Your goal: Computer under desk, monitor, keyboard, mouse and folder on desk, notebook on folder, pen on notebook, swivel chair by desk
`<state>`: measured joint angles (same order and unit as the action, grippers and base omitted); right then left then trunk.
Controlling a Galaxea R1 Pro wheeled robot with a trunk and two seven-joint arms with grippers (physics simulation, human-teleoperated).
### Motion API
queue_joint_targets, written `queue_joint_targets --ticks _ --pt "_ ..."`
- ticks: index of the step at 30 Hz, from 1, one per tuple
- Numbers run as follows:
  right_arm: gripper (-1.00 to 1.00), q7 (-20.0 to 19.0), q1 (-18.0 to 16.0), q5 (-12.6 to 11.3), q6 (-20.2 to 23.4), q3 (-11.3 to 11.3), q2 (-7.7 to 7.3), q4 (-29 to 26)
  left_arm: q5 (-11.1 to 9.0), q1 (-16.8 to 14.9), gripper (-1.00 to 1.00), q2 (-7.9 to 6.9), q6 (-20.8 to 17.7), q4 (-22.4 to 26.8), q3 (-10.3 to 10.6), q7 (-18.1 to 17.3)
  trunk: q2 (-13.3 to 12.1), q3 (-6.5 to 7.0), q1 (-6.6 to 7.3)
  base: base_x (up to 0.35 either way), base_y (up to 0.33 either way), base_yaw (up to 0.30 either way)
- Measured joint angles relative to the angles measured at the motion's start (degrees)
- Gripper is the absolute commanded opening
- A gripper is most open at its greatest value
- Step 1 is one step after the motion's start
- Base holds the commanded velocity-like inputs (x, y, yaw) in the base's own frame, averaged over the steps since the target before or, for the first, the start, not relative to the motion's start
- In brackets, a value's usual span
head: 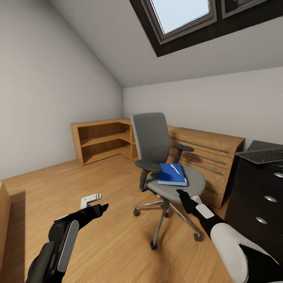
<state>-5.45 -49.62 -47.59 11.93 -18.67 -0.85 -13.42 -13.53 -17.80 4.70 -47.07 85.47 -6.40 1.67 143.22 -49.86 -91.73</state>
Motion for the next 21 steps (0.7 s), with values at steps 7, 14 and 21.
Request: queue_joint_targets --ticks 7,14,21 --pt "1.00 -0.02 0.01 -0.04 0.00 0.00 0.02 0.00 0.00 0.00 1.00 0.00 0.00 0.00 0.00 0.00 0.00 0.00 0.01 -0.048 0.000 0.000" --pt "1.00 0.00 -0.02 -0.07 -0.03 -0.01 0.02 -0.02 0.05 0.03 1.00 -0.01 0.09 -0.02 0.01 0.00 0.00 0.00 0.01 -0.001 -0.216 0.000" --pt "1.00 0.00 -0.02 -0.01 -0.02 -0.01 -0.02 -0.02 0.07 0.00 1.00 -0.01 0.12 -0.02 0.01 0.00 0.00 0.00 0.01 0.000 -0.340 0.000"
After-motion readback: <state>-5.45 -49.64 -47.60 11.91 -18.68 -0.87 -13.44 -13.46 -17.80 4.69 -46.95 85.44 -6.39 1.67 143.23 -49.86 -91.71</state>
